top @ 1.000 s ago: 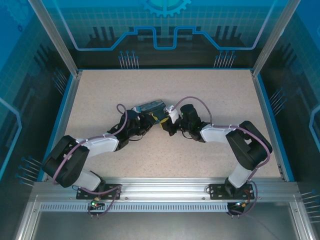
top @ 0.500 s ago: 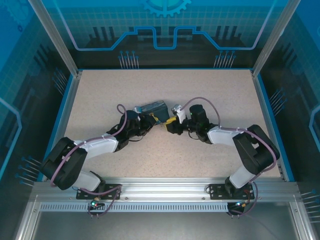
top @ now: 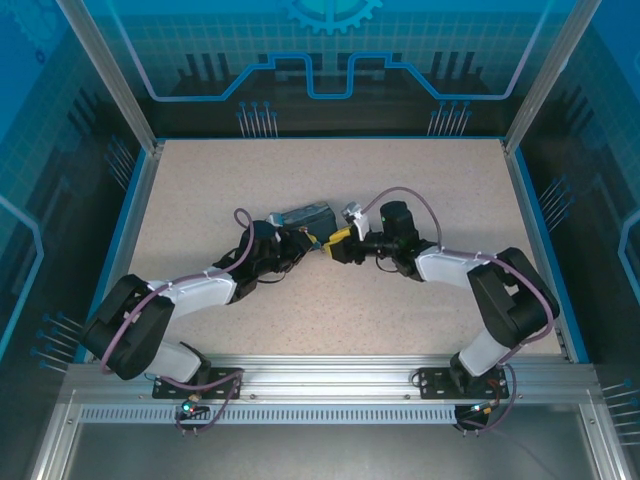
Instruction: Unlock a padlock with a key
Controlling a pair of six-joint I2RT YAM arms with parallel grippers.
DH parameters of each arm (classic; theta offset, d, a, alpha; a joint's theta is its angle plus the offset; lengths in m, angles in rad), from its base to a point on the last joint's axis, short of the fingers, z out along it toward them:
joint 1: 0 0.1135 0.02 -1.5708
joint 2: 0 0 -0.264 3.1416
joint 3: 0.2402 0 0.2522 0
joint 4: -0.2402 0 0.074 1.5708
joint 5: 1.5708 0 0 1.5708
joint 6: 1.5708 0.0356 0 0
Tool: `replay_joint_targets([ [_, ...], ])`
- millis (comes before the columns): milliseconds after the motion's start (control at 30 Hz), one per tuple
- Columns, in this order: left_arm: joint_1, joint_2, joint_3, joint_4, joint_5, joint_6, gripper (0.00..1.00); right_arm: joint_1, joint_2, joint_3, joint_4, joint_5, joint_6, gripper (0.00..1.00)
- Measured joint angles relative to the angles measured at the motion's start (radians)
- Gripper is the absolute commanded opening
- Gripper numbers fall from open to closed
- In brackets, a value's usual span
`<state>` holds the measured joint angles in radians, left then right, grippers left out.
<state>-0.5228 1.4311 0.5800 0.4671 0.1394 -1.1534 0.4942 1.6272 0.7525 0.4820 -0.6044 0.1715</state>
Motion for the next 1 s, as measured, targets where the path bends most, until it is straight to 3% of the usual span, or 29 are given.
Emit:
replay_joint_targets([
  [1000, 0.000, 0.000, 0.000, 0.004, 0.012, -0.001, 0.01, 0.002, 0.101, -0.069, 0.183, -0.063, 0.197, 0.30],
])
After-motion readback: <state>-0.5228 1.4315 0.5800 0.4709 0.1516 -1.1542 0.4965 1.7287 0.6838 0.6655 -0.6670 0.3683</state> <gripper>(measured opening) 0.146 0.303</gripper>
